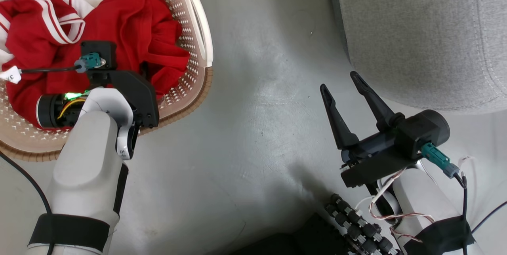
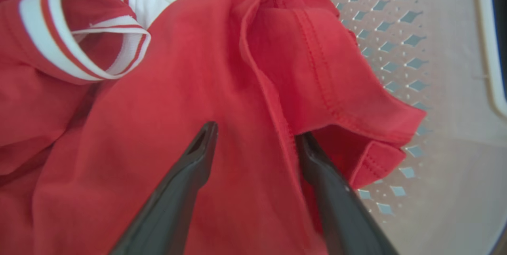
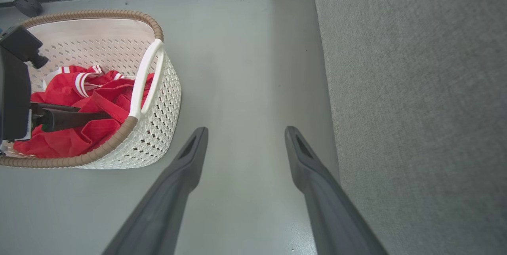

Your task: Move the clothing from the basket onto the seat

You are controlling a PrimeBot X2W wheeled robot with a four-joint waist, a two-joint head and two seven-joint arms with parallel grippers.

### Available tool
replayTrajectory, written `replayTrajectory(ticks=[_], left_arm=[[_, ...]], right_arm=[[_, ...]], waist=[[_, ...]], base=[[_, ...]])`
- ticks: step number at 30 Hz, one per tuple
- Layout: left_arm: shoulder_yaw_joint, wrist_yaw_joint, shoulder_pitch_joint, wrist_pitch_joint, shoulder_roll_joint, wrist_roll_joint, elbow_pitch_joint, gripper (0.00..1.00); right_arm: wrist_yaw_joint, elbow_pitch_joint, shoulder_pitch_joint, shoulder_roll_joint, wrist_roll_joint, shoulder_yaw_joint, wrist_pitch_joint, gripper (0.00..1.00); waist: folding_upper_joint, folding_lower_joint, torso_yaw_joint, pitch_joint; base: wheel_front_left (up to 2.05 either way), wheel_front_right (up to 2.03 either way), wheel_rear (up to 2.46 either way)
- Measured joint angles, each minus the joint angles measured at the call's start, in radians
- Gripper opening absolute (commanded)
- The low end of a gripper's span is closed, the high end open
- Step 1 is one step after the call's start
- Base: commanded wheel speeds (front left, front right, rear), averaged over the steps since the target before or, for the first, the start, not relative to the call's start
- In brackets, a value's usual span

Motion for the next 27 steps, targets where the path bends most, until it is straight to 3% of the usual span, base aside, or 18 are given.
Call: replayTrajectory(ticks=[3, 4, 5, 6, 7, 14, 27], left_arm=[[-0.004, 0.0, -0.009, -0.008, 0.0, 0.002, 0.009, 0.99], [-0.005, 0.0, -0.01, -0.015, -0.001, 0.002, 0.013, 0.7], [-0.008, 0.0, -0.01, -0.023, -0.001, 0.003, 0.015, 0.7], [-0.01, 0.0, -0.011, -0.031, -0.002, 0.006, 0.017, 0.3], [-0.012, 0.0, -0.012, -0.038, -0.003, 0.009, 0.022, 0.01], [-0.013, -0.003, -0.014, -0.101, -0.03, 0.006, 0.053, 0.0], [0.01, -0.065, 0.033, -0.267, -0.072, -0.065, 0.063, 0.0]], right_arm=[[0.0, 0.0, -0.005, 0.0, -0.001, -0.002, 0.0, 1.0], [0.0, 0.001, -0.008, 0.0, -0.002, -0.003, 0.0, 1.0], [0.0, 0.003, -0.012, 0.0, -0.002, -0.003, 0.0, 1.0], [0.0, 0.005, -0.016, 0.001, -0.003, -0.004, 0.0, 1.0], [0.0, 0.006, -0.018, 0.001, -0.003, -0.006, 0.0, 1.0], [0.0, 0.025, -0.019, 0.0, -0.01, -0.029, 0.0, 1.0], [0.0, 0.069, -0.021, -0.052, -0.017, -0.078, 0.0, 1.0]], waist=[[0.0, 0.0, 0.0, 0.013], [0.0, 0.0, -0.001, 0.017], [0.0, 0.0, -0.001, 0.019], [0.0, 0.0001, -0.002, 0.019], [0.0, 0.0, -0.002, 0.018], [0.0, 0.0, 0.01, -0.009], [-0.0001, 0.0, 0.091, -0.135]], base=[[0.0, 0.0, 0.0], [0.0, 0.0, 0.0], [0.0, 0.0, 0.0], [0.0, 0.0, 0.0], [0.0, 0.0, 0.0], [0.0, 0.0, 0.0], [0.0, 0.0, 0.0]])
